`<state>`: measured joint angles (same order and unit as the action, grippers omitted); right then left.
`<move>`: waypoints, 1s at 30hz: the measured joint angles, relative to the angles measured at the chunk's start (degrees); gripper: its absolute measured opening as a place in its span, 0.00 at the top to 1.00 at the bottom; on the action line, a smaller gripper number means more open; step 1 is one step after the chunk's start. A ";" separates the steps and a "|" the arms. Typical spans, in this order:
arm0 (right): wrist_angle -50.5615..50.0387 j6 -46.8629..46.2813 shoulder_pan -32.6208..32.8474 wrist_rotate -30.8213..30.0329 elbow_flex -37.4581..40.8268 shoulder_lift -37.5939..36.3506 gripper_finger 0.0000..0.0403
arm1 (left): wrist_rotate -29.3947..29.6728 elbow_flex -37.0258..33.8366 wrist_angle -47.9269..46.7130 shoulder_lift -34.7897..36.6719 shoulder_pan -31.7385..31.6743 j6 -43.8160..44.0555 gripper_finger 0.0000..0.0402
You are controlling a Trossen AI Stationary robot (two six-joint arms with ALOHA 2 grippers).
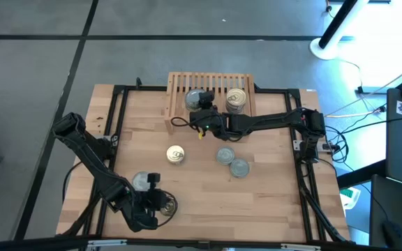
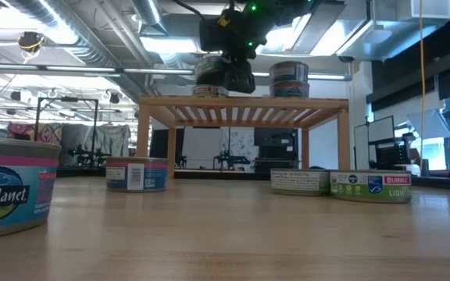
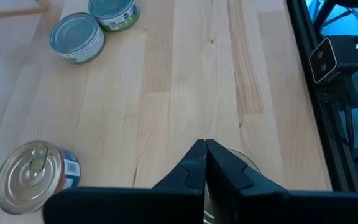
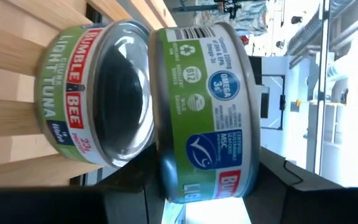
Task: Stack canned seafood by type on shelf
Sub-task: Stack the green white tuna can on top of the green white tuna can on the shelf
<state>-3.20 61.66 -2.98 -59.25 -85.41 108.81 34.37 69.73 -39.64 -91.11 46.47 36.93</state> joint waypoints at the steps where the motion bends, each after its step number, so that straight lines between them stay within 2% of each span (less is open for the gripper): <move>1: -0.11 -0.14 0.00 -0.29 0.00 0.00 0.58 | 0.00 0.00 0.00 0.00 0.00 0.00 0.99; 6: -0.15 -0.19 0.00 -1.00 -0.07 0.00 0.58 | -0.01 0.00 0.00 0.00 0.00 0.02 0.99; 13: -0.49 -0.35 -0.04 7.26 -0.11 0.00 0.58 | -0.02 0.00 -0.02 0.00 0.00 0.06 0.99; 19: -0.72 -2.99 -0.02 7.28 -0.11 0.00 0.58 | -0.02 0.00 -0.27 0.00 0.00 -0.09 0.99; 22: -0.87 -2.97 -0.02 4.99 -0.11 0.00 0.58 | -0.02 0.00 -0.33 0.00 0.00 -1.11 0.99; 25: -1.25 -2.94 -0.04 4.35 -0.13 0.00 0.54 | -0.02 0.00 -0.31 0.00 0.01 -1.59 0.99; 30: -1.28 -2.94 -0.04 3.31 -0.13 0.00 0.40 | -0.02 0.00 -0.31 0.00 -0.01 -1.75 0.99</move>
<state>-4.48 58.72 -3.03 -55.94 -85.54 108.81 34.35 69.73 -39.94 -91.11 46.46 35.18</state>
